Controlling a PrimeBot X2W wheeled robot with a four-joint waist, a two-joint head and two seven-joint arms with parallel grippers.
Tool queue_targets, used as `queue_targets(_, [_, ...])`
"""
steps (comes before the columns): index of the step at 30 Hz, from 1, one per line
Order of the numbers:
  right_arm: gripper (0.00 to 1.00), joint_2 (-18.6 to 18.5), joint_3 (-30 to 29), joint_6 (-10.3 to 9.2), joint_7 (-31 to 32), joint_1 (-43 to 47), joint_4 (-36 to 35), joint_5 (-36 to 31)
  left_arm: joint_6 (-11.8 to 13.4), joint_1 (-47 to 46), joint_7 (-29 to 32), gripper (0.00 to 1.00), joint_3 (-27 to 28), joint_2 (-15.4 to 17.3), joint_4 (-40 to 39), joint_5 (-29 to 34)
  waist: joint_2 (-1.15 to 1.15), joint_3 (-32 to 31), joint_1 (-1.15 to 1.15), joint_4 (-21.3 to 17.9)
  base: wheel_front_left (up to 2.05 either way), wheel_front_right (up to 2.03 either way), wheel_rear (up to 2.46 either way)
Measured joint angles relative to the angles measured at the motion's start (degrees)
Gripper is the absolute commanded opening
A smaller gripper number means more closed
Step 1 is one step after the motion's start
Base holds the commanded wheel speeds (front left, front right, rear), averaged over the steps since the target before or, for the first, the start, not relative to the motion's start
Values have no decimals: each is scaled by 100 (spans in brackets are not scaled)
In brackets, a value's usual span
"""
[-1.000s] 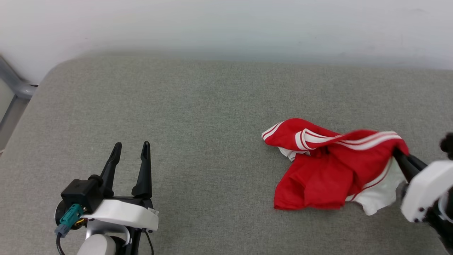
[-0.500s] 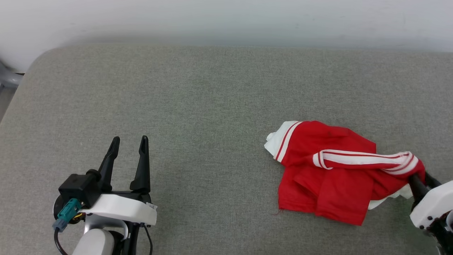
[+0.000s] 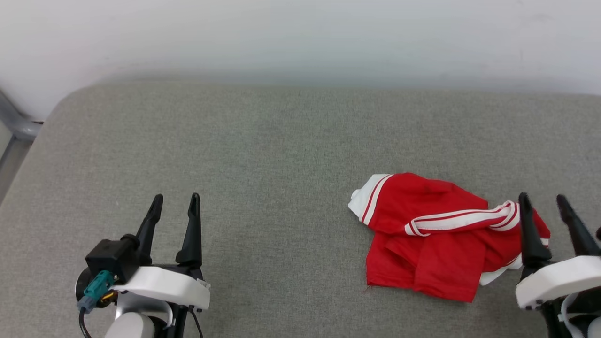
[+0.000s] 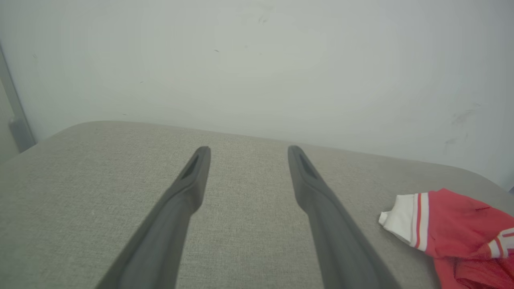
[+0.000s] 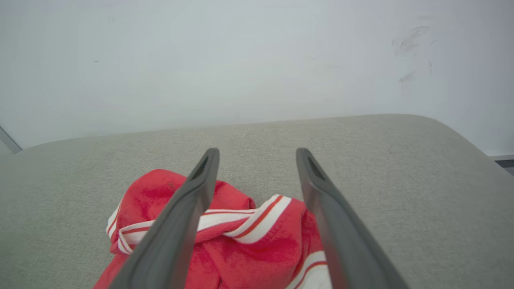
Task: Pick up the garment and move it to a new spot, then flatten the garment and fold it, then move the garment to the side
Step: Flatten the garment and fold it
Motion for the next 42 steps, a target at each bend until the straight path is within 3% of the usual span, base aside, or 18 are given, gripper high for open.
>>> queue_targets(4, [100, 93, 183, 0, 135, 318, -163, -85, 40, 127, 25, 100, -38, -10, 9, 0, 0, -209, 0, 15, 0, 0, 0])
queue_targets(10, [100, 168, 325, 0, 882, 722, -320, 12, 85, 222, 77, 100, -89, -7, -32, -4, 0, -405, 0, 53, 0, 0, 0])
queue_targets(18, [100, 180, -191, 0, 2392, 904, -140, 372, 104, 272, 111, 100, -141, 5, -86, -31, 0, -400, 0, 78, 0, 0, 0])
queue_targets(22, [100, 73, -510, 0, 2819, 865, 34, 375, 98, 224, 108, 100, -147, -5, -103, -41, 0, -267, -1, 119, 0, 0, 0])
queue_targets(31, [100, -289, -475, 0, 2900, 13, 463, 310, 30, 19, 73, 100, -112, -15, -85, -78, 0, 193, 0, 178, 0, 0, 0])
queue_targets(41, [100, -522, 275, 0, 3099, -756, 1023, 404, -125, -288, 24, 100, -112, -145, 73, -81, 0, 648, 0, 293, 0, 0, 0])
queue_targets(42, [47, -527, 294, 0, 3139, -785, 1098, 432, -142, -314, 24, 100, -120, -161, 91, -80, 0, 677, 0, 311, 0, 0, 0])
